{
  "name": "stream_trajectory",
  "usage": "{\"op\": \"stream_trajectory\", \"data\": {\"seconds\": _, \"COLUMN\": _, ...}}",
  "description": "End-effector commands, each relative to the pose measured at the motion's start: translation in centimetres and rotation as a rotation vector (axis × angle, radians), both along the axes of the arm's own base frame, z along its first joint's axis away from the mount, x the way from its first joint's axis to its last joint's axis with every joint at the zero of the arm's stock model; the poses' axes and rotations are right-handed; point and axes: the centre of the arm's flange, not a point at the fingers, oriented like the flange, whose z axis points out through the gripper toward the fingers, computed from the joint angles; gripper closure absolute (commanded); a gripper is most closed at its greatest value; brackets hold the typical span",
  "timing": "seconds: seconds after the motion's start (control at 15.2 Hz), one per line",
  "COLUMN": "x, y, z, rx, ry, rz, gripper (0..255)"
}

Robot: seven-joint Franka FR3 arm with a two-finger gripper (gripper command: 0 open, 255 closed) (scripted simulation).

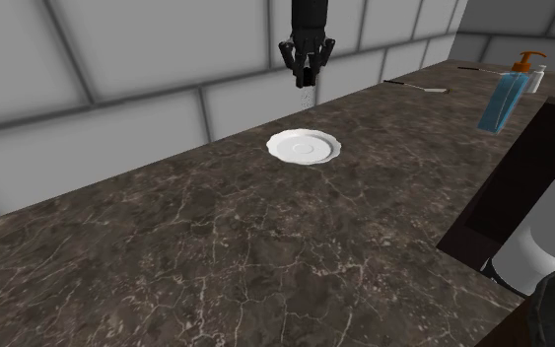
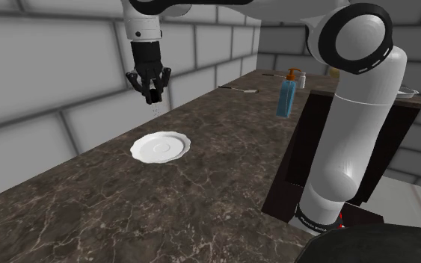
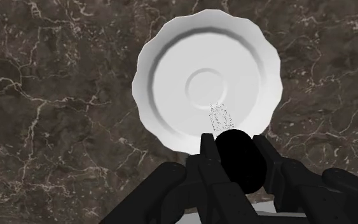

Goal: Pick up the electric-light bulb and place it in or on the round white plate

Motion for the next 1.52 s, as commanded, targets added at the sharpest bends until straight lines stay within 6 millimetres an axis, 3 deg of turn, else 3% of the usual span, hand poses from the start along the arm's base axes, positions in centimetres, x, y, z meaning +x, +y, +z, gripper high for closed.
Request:
{"op": "stream_trajectory", "data": {"seconds": 0.0, "x": 0.1, "y": -0.1, "z": -0.9, "rx": 0.0, "ry": 0.0, "rz": 0.0, "gripper": 255}}
{"op": "stream_trajectory", "data": {"seconds": 0.92, "x": 0.1, "y": -0.1, "z": -8.5, "rx": 0.0, "ry": 0.0, "rz": 0.0, "gripper": 255}}
{"op": "stream_trajectory", "data": {"seconds": 1.45, "x": 0.1, "y": -0.1, "z": -8.5, "rx": 0.0, "ry": 0.0, "rz": 0.0, "gripper": 255}}
